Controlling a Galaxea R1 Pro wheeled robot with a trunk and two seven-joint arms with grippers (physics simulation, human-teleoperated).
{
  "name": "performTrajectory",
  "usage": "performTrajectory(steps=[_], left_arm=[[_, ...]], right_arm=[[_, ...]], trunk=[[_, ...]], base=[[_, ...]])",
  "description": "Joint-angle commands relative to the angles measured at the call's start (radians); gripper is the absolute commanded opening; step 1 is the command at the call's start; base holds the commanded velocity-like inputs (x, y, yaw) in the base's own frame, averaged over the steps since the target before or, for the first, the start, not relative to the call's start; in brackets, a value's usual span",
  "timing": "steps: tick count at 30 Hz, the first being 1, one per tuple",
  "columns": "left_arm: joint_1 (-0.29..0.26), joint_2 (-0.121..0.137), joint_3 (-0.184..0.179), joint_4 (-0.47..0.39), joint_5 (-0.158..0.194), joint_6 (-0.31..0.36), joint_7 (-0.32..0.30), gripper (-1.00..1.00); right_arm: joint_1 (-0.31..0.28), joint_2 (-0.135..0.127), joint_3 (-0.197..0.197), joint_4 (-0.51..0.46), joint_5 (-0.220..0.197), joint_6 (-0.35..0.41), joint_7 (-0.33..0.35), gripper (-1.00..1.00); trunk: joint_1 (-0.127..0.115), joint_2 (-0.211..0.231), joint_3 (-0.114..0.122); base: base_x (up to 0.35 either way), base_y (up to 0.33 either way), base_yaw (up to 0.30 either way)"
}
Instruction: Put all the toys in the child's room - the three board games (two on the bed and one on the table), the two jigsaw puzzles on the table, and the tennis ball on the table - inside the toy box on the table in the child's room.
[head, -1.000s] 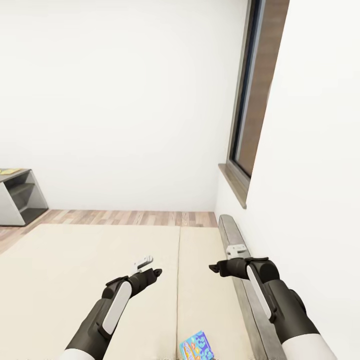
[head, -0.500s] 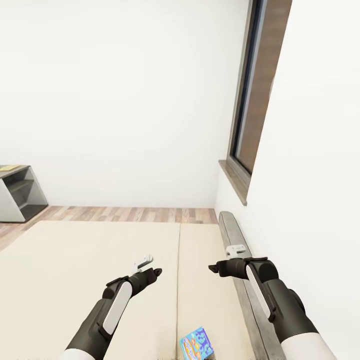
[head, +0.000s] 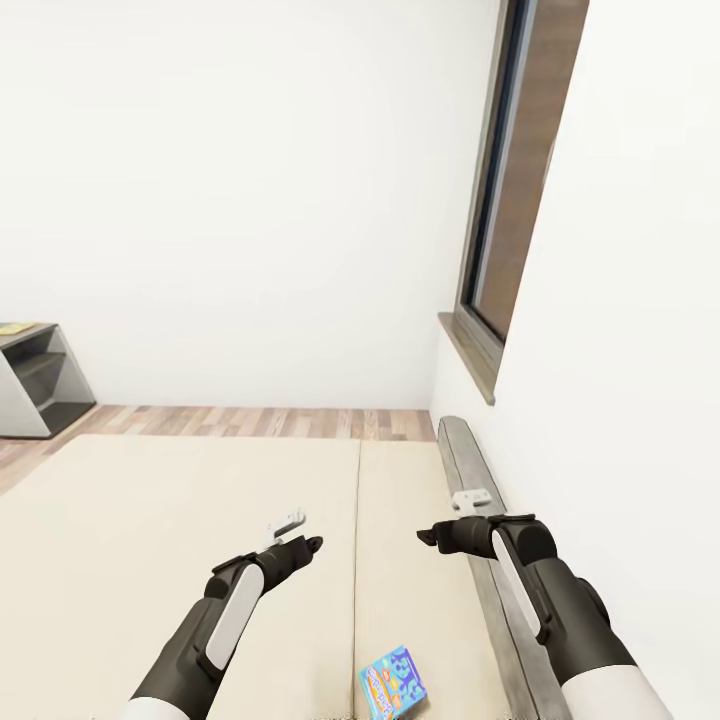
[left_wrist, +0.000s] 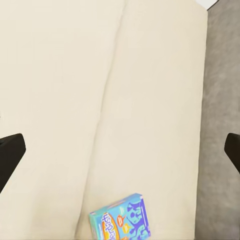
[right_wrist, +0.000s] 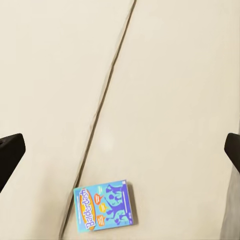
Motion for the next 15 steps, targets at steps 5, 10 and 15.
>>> performTrajectory(steps=[5, 10, 15], left_arm=[[-0.001, 0.000, -0.001, 0.000, 0.010, -0.001, 0.009, 1.00], [-0.001, 0.001, -0.002, 0.001, 0.009, -0.002, 0.009, 1.00], [-0.001, 0.001, -0.002, 0.001, 0.009, -0.004, 0.009, 1.00]], right_arm=[[-0.001, -0.001, 0.001, -0.001, 0.002, 0.004, 0.002, 1.00], [-0.001, -0.001, 0.001, -0.001, 0.002, 0.004, 0.002, 1.00], [-0.001, -0.001, 0.001, -0.001, 0.002, 0.004, 0.002, 1.00]], trunk=[[0.000, -0.002, -0.010], [0.000, -0.002, -0.018], [0.000, -0.002, -0.026]], base=[[0.000, 0.000, 0.000], [0.000, 0.000, 0.000], [0.000, 0.000, 0.000]])
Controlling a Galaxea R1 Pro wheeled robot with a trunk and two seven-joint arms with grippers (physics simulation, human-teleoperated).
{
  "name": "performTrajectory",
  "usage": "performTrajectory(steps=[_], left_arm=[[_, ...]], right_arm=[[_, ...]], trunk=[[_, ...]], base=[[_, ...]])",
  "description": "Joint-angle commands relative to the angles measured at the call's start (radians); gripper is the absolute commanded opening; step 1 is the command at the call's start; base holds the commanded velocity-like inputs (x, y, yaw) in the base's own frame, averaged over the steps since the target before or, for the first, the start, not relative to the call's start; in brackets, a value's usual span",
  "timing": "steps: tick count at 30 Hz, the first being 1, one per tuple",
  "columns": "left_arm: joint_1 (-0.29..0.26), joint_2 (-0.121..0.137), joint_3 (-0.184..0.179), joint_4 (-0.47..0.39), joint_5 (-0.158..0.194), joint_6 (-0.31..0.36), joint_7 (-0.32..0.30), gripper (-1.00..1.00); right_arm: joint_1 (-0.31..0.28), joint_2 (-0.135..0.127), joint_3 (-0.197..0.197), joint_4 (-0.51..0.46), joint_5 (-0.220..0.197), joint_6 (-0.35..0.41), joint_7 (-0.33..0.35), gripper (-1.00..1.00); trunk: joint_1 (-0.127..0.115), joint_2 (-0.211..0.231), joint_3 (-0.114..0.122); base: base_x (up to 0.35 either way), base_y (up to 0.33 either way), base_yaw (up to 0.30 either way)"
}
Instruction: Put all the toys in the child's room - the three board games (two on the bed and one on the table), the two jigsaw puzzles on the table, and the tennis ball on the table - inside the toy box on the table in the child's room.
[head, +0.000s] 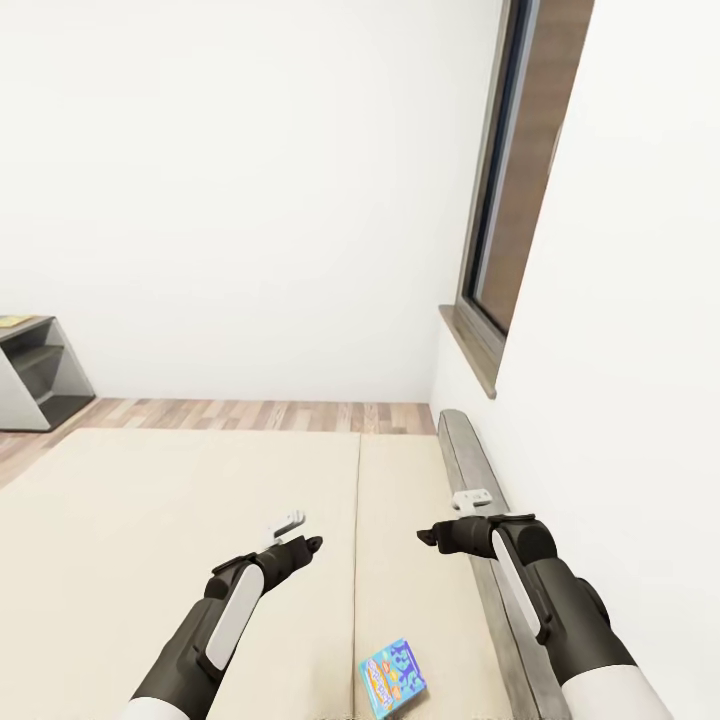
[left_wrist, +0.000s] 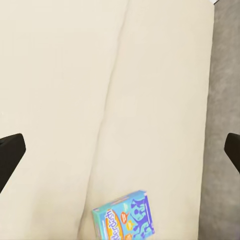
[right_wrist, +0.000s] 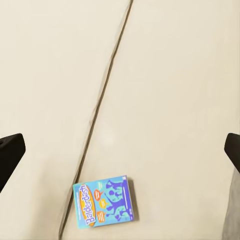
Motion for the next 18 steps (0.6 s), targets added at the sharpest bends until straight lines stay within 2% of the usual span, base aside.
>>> performTrajectory(steps=[1, 18], left_arm=[[-0.001, 0.000, -0.001, -0.001, 0.011, 0.003, 0.009, 1.00], [-0.001, 0.000, -0.002, -0.001, 0.010, 0.002, 0.009, 1.00]], right_arm=[[-0.001, -0.001, 0.001, -0.001, 0.002, 0.004, 0.002, 1.00], [-0.001, -0.001, 0.001, -0.001, 0.002, 0.004, 0.002, 1.00]], trunk=[[0.000, -0.001, -0.003], [0.000, -0.001, -0.031]], base=[[0.000, 0.000, 0.000], [0.000, 0.000, 0.000]])
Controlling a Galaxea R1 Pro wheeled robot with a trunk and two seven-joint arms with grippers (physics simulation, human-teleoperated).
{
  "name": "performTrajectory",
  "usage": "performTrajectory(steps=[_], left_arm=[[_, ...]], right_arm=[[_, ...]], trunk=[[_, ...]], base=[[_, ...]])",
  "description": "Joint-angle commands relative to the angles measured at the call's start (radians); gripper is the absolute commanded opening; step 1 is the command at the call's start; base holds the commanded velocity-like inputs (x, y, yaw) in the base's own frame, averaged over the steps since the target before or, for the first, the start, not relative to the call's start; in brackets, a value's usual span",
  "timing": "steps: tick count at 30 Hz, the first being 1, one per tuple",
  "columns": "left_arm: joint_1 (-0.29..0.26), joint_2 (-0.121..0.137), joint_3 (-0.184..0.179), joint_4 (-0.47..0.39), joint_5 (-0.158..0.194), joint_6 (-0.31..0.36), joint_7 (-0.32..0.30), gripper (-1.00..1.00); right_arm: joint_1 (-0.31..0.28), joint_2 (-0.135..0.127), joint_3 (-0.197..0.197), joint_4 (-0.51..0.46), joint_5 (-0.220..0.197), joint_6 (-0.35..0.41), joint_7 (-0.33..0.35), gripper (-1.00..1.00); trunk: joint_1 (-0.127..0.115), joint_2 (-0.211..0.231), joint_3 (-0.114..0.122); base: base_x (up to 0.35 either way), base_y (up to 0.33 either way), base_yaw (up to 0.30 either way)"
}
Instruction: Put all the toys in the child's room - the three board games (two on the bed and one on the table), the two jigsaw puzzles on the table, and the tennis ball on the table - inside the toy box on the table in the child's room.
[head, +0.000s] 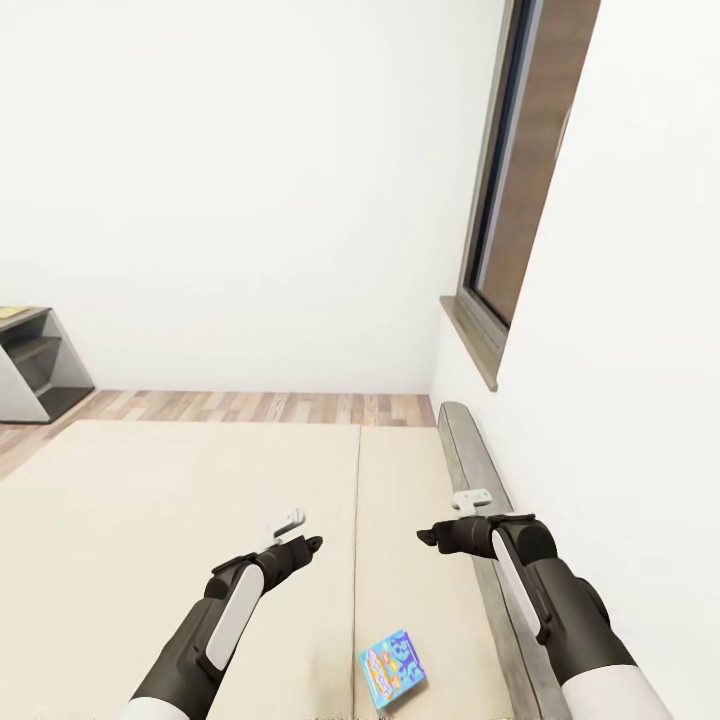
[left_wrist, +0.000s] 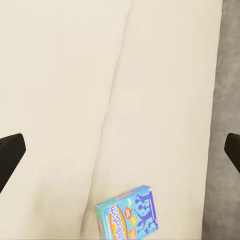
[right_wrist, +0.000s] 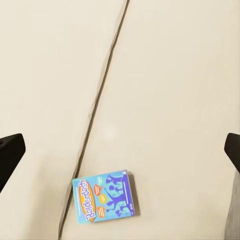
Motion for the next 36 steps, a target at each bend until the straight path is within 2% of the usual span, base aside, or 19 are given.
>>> performTrajectory(steps=[1, 36], left_arm=[[-0.001, 0.000, -0.001, -0.002, 0.011, 0.003, 0.009, 1.00], [-0.001, 0.000, -0.001, 0.031, 0.010, -0.019, 0.009, 1.00]], right_arm=[[-0.001, -0.001, 0.001, -0.001, 0.002, 0.004, 0.002, 1.00], [-0.001, -0.001, 0.001, -0.001, 0.002, 0.003, 0.002, 1.00]], trunk=[[0.000, -0.001, -0.003], [0.000, -0.001, -0.059]], base=[[0.000, 0.000, 0.000], [0.000, 0.000, 0.000]])
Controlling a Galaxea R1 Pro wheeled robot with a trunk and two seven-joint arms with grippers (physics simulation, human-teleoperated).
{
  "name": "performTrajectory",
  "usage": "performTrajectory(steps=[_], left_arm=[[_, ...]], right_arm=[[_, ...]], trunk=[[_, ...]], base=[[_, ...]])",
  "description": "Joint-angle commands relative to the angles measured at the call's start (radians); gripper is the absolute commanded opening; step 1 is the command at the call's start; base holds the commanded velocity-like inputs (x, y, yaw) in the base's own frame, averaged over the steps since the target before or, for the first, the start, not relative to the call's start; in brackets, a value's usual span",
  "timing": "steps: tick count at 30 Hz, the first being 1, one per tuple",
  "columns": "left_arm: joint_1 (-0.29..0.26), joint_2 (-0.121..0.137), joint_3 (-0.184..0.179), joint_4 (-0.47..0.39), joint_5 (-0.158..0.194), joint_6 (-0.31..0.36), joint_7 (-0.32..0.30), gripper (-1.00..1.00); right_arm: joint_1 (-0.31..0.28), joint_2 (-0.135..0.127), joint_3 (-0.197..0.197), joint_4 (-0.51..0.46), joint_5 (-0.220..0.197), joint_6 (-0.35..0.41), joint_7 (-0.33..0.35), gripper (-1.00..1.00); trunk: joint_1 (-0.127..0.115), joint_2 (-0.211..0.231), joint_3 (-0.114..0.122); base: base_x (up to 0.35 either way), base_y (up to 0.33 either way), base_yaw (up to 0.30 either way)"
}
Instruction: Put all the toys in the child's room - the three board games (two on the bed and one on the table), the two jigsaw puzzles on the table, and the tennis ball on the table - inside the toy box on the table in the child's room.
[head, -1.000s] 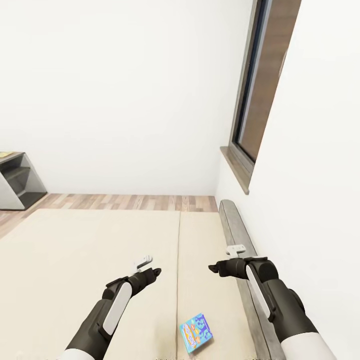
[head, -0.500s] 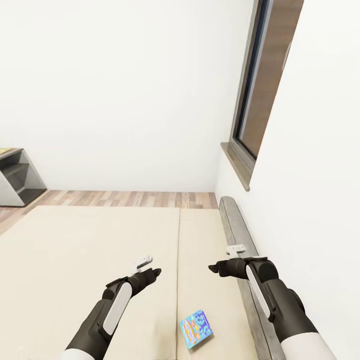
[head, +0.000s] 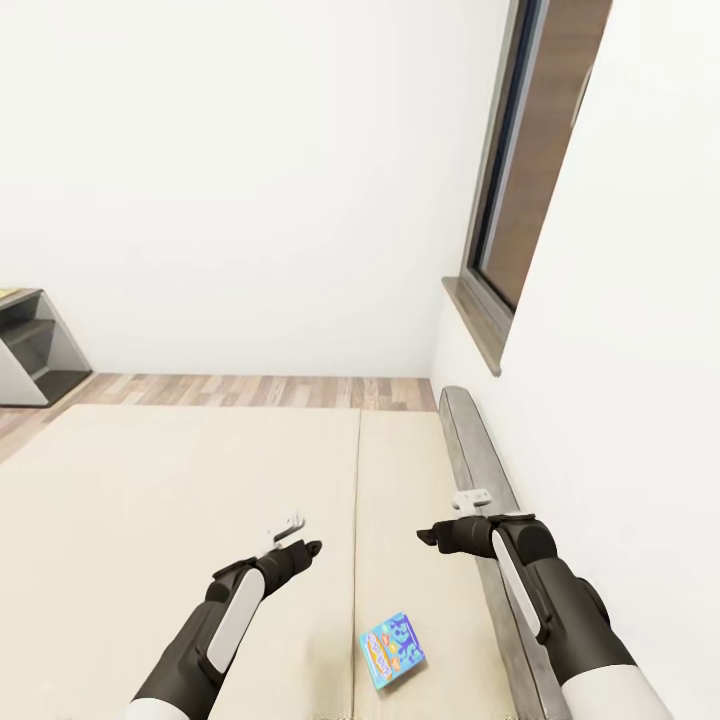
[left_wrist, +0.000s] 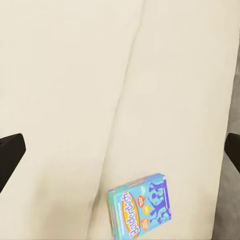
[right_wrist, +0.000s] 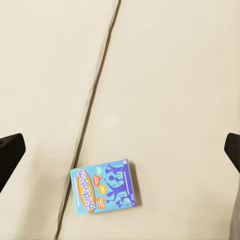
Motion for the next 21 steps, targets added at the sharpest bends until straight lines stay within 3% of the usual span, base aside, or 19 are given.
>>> performTrajectory(steps=[1, 21], left_arm=[[-0.001, 0.000, -0.001, -0.002, 0.011, 0.003, 0.009, 1.00], [-0.001, 0.000, -0.001, 0.009, 0.010, -0.006, 0.010, 1.00]], right_arm=[[-0.001, -0.001, 0.001, -0.001, 0.002, 0.004, 0.002, 1.00], [-0.001, -0.001, 0.001, -0.001, 0.002, 0.004, 0.002, 1.00]], trunk=[[0.000, -0.001, -0.003], [0.000, -0.001, -0.035]], base=[[0.000, 0.000, 0.000], [0.000, 0.000, 0.000]])
